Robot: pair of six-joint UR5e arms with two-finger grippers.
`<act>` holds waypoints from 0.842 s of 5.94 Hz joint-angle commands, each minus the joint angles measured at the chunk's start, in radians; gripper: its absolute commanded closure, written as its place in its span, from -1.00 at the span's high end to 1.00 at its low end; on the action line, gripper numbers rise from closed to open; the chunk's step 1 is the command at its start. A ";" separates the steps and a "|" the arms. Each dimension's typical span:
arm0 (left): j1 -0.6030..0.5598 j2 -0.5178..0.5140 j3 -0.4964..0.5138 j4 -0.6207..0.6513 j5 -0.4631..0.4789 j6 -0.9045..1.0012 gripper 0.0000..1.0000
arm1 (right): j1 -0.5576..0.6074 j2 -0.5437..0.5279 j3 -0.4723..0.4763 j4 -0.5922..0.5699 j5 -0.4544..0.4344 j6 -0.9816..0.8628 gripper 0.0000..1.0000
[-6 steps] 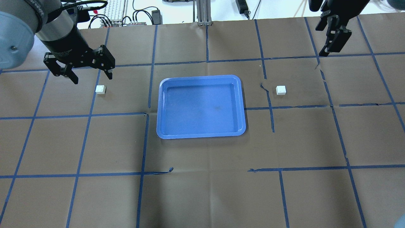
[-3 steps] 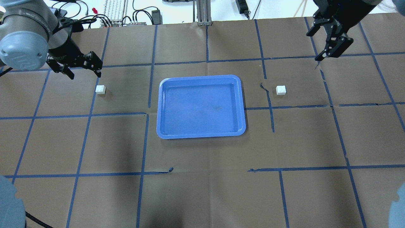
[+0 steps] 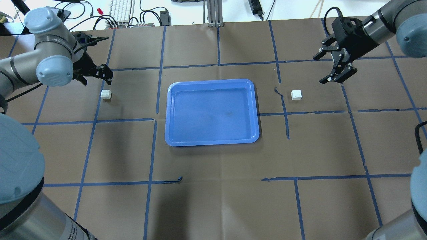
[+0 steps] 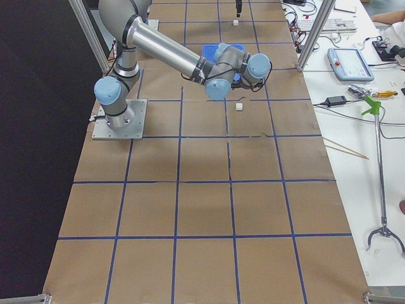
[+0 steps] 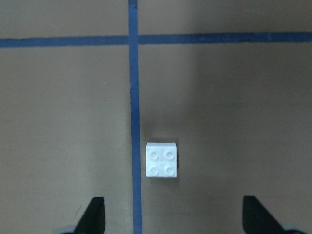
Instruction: Assemble white blocks and place on blue tray
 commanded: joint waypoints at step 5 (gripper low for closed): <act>0.001 -0.047 -0.005 0.029 0.003 0.087 -0.90 | -0.005 0.177 0.119 -0.251 0.075 -0.028 0.99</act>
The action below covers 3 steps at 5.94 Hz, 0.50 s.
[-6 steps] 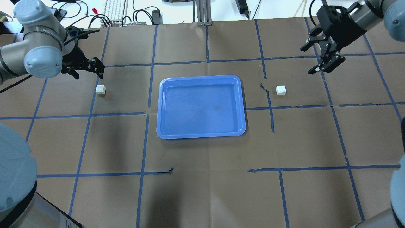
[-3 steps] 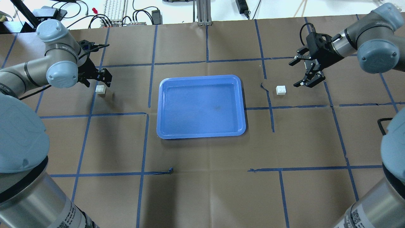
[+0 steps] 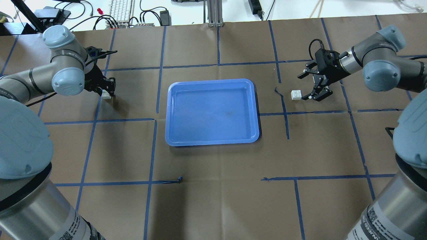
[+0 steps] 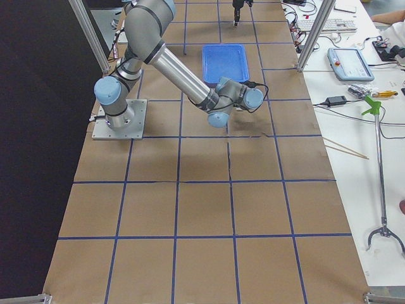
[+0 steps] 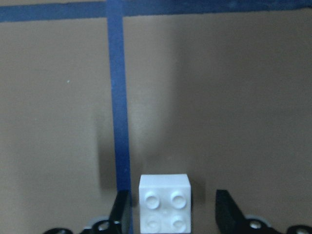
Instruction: Assemble white blocks and place on blue tray
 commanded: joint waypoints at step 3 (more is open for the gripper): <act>-0.192 0.099 -0.020 -0.036 0.009 0.498 -0.91 | 0.000 0.006 0.035 -0.009 -0.011 -0.012 0.69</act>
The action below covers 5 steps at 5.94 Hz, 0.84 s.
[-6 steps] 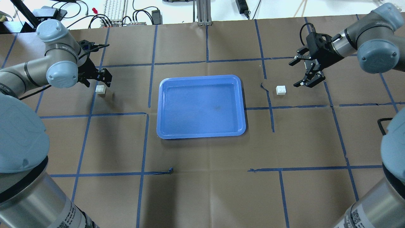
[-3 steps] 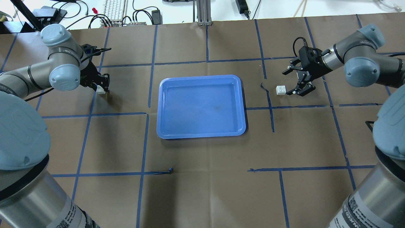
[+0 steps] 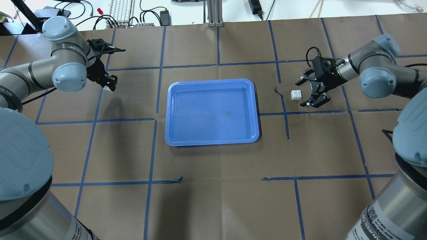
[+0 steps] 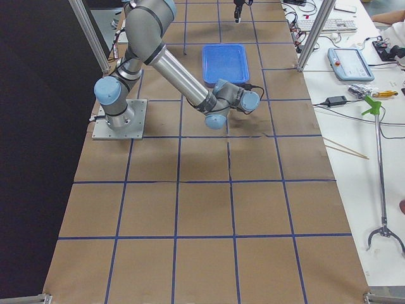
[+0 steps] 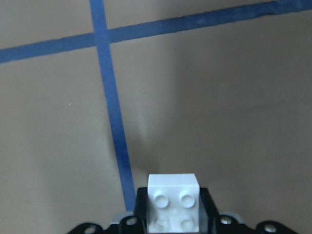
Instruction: Assemble white blocks and place on blue tray
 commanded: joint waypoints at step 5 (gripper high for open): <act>-0.544 0.016 -0.035 -0.001 0.032 0.419 -0.93 | 0.000 -0.016 -0.017 -0.002 -0.009 0.005 -0.53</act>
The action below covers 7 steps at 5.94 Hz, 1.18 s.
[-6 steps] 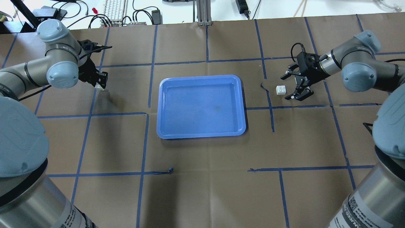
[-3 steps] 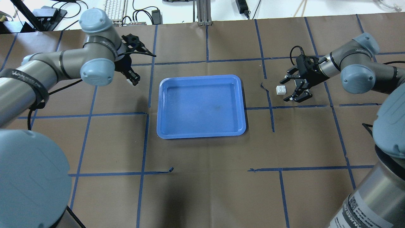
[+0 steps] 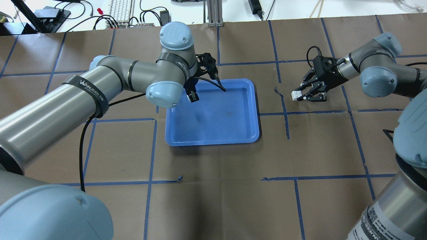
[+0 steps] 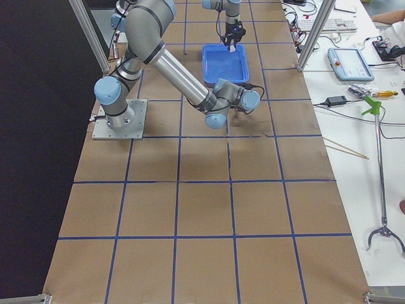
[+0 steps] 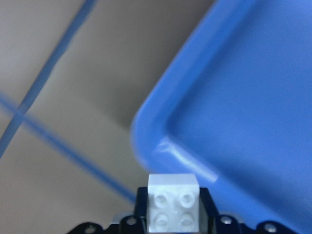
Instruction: Assemble white blocks and place on blue tray
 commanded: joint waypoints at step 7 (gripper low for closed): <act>-0.055 -0.045 -0.113 0.165 -0.010 0.192 -0.35 | 0.003 -0.272 0.074 0.183 0.016 0.031 -0.52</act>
